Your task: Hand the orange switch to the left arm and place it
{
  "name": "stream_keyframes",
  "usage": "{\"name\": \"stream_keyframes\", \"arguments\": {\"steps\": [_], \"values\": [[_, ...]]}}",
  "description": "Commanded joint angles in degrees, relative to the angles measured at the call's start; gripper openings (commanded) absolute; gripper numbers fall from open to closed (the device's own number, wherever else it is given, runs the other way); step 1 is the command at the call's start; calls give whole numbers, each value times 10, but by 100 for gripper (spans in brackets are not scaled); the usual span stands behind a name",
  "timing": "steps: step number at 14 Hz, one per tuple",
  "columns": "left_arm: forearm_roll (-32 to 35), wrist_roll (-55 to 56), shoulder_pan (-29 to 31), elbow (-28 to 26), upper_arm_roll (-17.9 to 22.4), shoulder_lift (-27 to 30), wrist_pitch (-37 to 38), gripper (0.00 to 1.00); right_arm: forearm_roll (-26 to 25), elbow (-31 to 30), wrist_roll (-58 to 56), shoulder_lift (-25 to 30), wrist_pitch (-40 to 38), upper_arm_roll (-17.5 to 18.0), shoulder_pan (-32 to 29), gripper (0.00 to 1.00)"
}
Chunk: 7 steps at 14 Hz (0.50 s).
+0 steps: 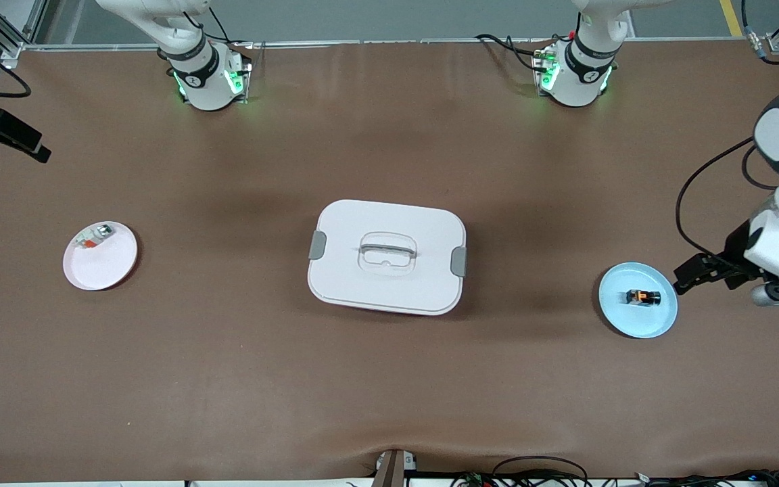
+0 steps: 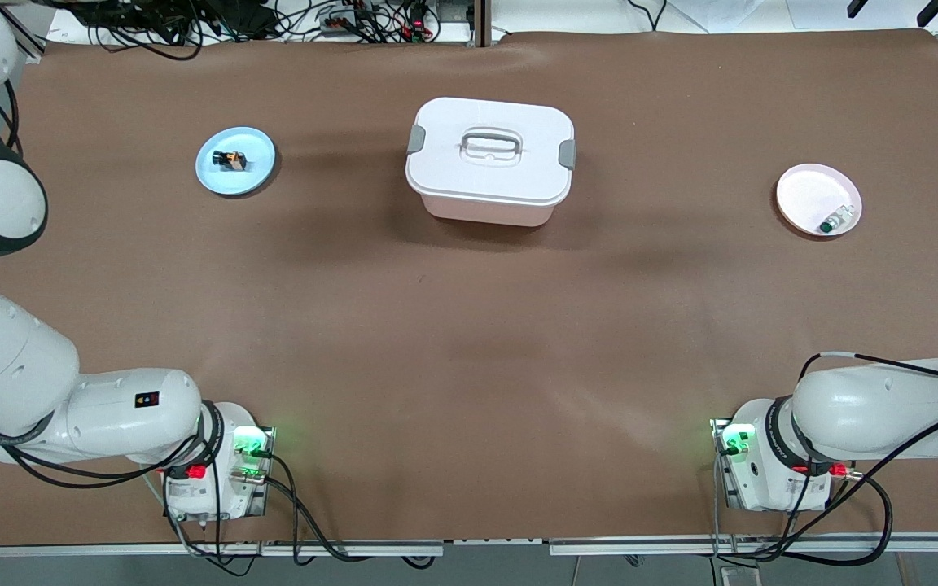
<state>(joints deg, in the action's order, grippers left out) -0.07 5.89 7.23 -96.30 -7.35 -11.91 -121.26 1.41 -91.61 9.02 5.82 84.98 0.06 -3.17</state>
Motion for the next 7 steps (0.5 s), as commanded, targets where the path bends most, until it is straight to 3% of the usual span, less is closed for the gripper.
{"name": "stream_keyframes", "arguments": {"steps": [1,7], "values": [[8,-2,-1,16,2,14,22,100,-4,-14,-17,14,6,7,-11,100],[7,-4,2,49,3,59,101,100,-4,-15,-23,14,5,7,-15,100]]}}
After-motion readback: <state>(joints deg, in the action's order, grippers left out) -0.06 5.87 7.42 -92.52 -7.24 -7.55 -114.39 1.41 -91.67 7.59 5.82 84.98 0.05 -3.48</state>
